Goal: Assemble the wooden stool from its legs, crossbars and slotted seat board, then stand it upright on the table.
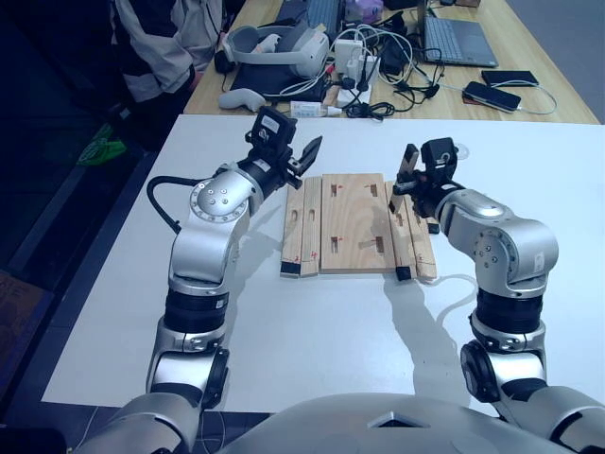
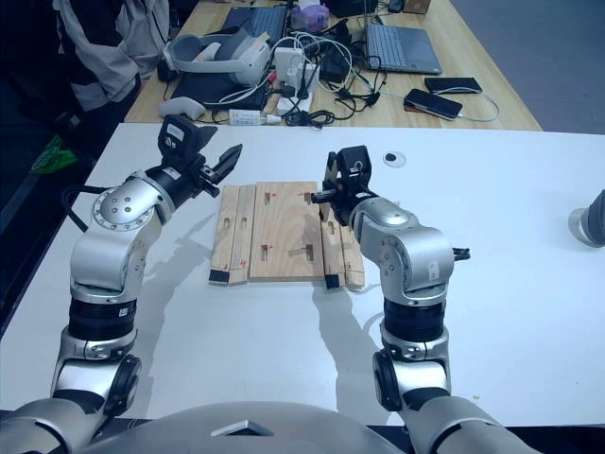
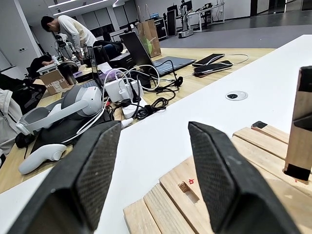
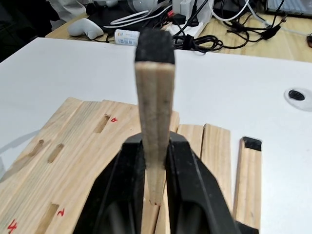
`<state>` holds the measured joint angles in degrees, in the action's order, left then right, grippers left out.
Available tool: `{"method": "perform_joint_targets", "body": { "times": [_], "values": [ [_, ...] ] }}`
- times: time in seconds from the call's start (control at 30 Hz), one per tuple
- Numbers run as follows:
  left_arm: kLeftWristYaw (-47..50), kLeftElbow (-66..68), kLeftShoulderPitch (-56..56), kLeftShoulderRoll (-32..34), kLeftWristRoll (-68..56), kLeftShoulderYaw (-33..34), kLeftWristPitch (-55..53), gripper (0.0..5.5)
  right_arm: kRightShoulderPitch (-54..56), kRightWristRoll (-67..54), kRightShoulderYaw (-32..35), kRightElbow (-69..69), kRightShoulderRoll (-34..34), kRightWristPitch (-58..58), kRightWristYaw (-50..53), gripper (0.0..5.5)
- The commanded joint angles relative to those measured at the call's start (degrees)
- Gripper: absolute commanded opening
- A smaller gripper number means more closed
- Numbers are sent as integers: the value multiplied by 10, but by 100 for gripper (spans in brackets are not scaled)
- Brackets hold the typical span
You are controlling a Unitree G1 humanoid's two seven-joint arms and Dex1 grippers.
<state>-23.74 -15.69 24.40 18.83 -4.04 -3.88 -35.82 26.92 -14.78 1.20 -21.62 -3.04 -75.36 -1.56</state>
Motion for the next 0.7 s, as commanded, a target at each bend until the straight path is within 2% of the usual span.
{"method": "perform_joint_targets", "body": {
  "times": [0.03, 0.4, 0.7],
  "values": [
    [-7, 3, 10, 16, -3, 3, -5, 253, -3, 21, 7, 0, 23, -41, 32, 40],
    [-5, -3, 8, 13, -9, 5, 13, 253, -11, 67, -15, 54, 5, 21, 41, 40],
    [-4, 7, 4, 14, -10, 3, 27, 253, -26, 65, 8, 135, 9, 93, 35, 40]
  ]
}}
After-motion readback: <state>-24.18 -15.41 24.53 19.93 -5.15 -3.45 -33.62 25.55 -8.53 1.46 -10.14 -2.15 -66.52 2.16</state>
